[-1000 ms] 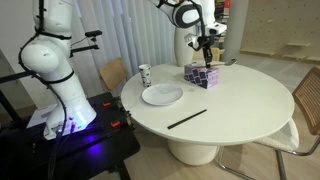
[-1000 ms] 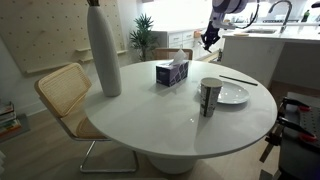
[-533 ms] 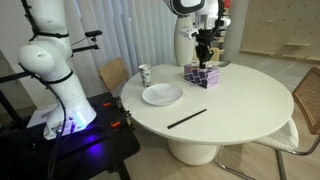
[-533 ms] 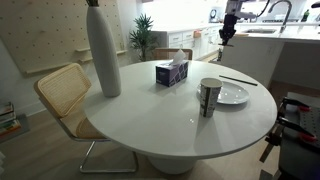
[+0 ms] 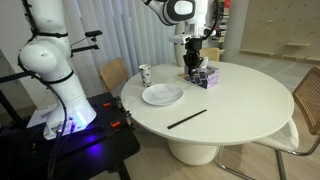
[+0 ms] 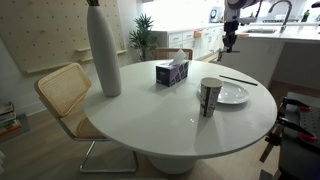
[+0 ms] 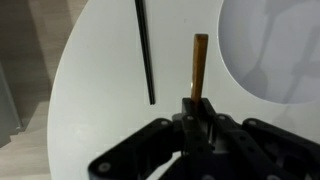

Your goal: Move the spoon forwards

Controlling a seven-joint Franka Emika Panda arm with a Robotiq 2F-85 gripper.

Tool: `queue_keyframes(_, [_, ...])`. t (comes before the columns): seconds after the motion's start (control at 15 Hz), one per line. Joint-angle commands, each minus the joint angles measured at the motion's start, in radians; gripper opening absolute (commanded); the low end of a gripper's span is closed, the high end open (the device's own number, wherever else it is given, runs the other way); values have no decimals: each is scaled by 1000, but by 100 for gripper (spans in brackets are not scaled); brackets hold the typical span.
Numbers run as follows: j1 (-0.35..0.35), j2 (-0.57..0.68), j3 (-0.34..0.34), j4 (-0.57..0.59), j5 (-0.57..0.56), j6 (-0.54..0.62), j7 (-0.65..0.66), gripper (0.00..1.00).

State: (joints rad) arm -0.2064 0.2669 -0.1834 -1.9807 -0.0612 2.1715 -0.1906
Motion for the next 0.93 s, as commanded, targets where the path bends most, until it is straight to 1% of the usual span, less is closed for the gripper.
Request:
queue_keyframes(0.0, [25,-38,8,-102,-57,76,38,3])
queue_keyframes(0.33, [57,-67,23,-253,-57,231,123,3])
queue_keyframes(0.47, [67,-99,24,-334,-53,299,150,3])
queue_keyframes(0.67, [57,-163,13,-456,-47,375,143,3])
queue_keyframes(0.87, [25,-245,-6,-571,-35,415,100,3])
